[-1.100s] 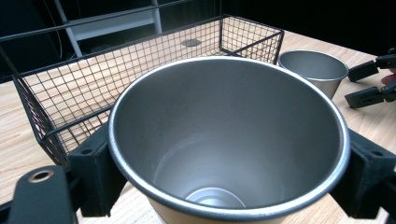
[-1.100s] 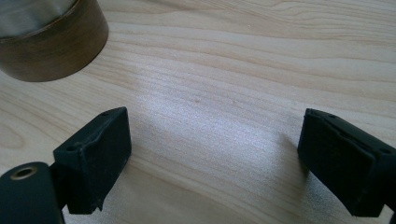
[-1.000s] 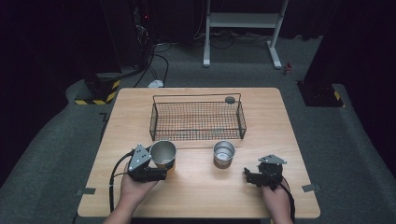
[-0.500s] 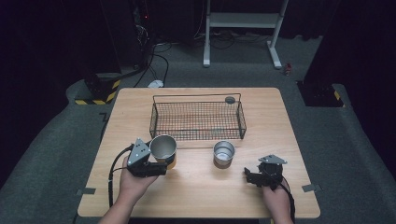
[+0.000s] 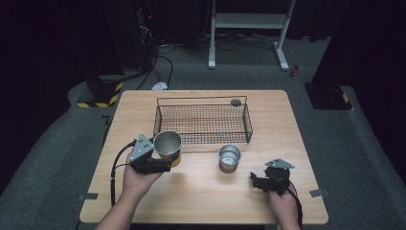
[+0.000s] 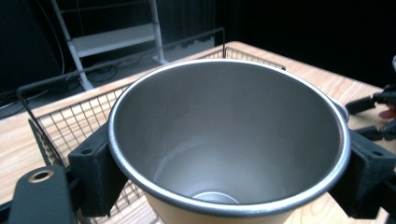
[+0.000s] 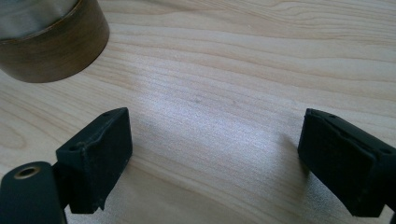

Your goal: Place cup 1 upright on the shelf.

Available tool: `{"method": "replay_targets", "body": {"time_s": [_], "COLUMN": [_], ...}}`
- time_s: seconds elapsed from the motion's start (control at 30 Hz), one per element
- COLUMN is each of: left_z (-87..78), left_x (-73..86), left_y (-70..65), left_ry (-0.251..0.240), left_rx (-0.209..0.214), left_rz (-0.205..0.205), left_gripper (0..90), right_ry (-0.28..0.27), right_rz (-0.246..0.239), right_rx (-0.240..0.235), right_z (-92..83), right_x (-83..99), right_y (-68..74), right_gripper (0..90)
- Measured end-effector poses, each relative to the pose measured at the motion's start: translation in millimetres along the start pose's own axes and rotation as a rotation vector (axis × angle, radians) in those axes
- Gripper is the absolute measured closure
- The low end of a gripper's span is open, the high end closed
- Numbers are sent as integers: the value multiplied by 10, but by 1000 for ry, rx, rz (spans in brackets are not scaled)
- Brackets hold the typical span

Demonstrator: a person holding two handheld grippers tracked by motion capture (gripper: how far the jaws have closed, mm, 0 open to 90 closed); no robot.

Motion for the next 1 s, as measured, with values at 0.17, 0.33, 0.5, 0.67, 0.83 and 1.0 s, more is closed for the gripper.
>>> {"method": "replay_targets", "body": {"time_s": [0.17, 0.33, 0.5, 0.67, 0.83, 1.0], "left_z": [36, 95, 149, 208, 251, 309], "left_x": [-59, -87, -119, -139, -202, -265], "left_y": [23, 54, 66, 102, 112, 145], "left_ry": [-21, -15, -33, -24, -20, -18], "left_rx": [9, 4, 28, 24, 26, 20], "left_rz": [-19, -26, -56, -55, -51, -48], "left_gripper": [137, 137, 138, 138, 138, 138], "right_ry": [1, 1, 1, 1, 1, 2], "right_rz": [0, 0, 0, 1, 1, 0], "right_rx": [1, 1, 1, 1, 1, 1], "right_z": [1, 1, 1, 1, 1, 1], "right_x": [0, 1, 0, 0, 1, 1], "right_y": [1, 2, 2, 2, 3, 3], "right_gripper": [100, 101, 100, 100, 100, 100]}}
Point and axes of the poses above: each handheld gripper's, and its own axes: z roughly forward along the jaws, x roughly out of its underside, y roughly to its left, the point moved 7 cm from there along z, roughly forward along the jaws, and after that the axes turned 1 degree about -x, right-handed, at the moved point
